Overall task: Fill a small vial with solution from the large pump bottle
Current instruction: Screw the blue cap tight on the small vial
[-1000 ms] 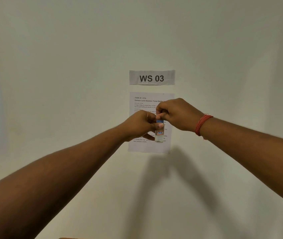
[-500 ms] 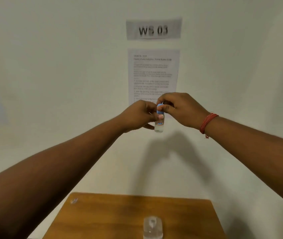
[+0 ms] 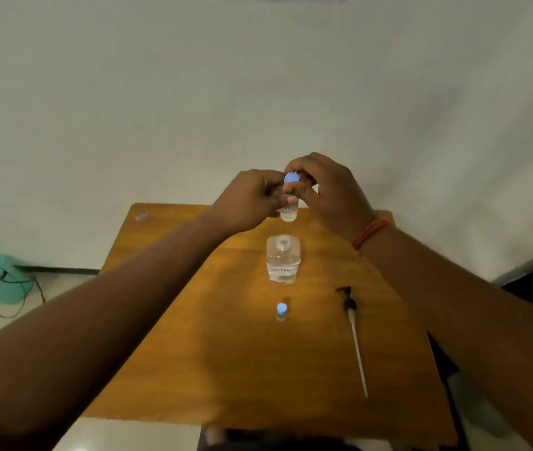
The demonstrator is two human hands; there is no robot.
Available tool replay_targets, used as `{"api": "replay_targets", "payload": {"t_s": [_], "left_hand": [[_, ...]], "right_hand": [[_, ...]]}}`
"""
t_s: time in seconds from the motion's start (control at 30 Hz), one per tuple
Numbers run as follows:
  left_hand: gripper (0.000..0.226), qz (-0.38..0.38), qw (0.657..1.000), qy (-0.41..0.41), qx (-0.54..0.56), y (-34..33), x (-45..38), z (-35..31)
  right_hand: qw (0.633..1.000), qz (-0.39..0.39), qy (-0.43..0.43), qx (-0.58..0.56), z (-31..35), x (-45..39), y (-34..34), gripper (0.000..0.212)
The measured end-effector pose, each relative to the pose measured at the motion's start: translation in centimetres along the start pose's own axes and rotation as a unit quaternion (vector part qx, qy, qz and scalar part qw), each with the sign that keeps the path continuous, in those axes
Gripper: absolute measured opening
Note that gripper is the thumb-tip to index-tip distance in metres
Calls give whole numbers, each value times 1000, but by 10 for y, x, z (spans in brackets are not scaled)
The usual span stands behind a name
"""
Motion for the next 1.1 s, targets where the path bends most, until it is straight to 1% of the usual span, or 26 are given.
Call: {"api": "replay_targets", "payload": {"t_s": [0.13,0.27,0.37,0.63,0.7,0.83,1.1], "left_hand": [[14,28,998,24,-46,-42,38,49],[13,45,998,39,-32,-78,81,87],[15,58,997,56,-4,-106,110,112],[31,93,983,157,12,-168,163,173],[34,102,979,178,5,-181,173,186],[37,119,974,195,-1,-202,186,202],[36,137,969,203,-17,-218,197,218]], "right_hand": [[999,18,-37,-27,-16,63,-44,20],[996,30,-73,-50,-26,124,-80,18],[990,51,-116,-62,-32,166,-104,20],[969,121,-204,-75,-51,255,-157,23],[962,137,-222,-80,-56,271,-167,22],[953,160,-242,-86,-63,292,-181,17],[943,181,-265,-90,-70,313,-194,15]]}}
Point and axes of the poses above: each hand's wrist, its own x-axis away from the middle knuckle, its own y-axis out of the back of the hand, z = x × y, the point moved 7 cm from there along -x, towards the middle knuckle, and after that the axes turned 5 degrees about -z, right-handed, at the moved point
